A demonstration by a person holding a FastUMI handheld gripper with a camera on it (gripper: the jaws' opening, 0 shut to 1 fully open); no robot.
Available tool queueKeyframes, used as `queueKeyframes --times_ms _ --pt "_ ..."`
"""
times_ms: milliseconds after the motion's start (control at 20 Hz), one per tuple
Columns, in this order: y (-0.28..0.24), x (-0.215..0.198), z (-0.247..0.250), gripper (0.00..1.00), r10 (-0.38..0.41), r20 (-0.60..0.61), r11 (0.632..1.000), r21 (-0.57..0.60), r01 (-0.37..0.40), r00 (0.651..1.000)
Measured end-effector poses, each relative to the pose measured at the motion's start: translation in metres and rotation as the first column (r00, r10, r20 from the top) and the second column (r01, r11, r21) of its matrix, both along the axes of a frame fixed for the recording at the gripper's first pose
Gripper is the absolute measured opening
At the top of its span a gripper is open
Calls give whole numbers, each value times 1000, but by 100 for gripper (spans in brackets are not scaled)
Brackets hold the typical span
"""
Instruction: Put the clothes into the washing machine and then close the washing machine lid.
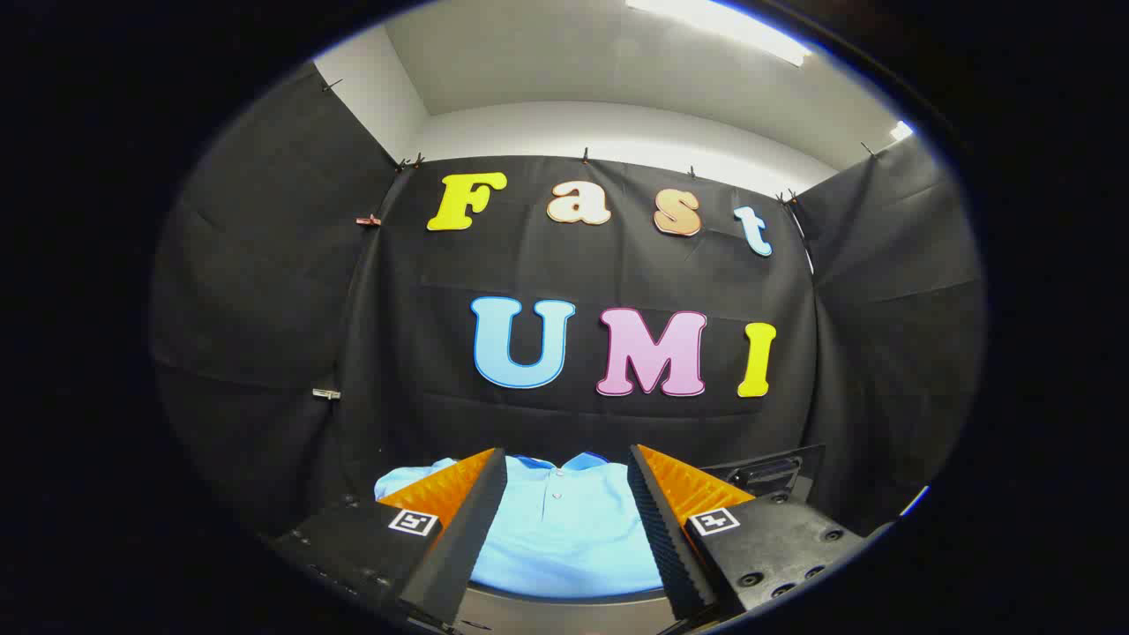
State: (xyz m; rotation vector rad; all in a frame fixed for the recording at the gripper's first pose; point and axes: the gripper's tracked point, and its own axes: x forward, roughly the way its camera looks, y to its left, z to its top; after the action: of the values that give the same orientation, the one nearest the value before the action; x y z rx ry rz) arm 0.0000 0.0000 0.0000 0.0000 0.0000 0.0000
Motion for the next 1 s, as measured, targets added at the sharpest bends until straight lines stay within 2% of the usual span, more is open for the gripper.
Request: queueKeyframes --times_ms 400,750,1000 --pt "5 4 6 88 11 14 1000 -20 -11 1000" --pt "-6 19 -3 87 -17 -19 1000 -14 16 1000" --pt "-8 44 -15 87 -14 -114 999 41 19 993"
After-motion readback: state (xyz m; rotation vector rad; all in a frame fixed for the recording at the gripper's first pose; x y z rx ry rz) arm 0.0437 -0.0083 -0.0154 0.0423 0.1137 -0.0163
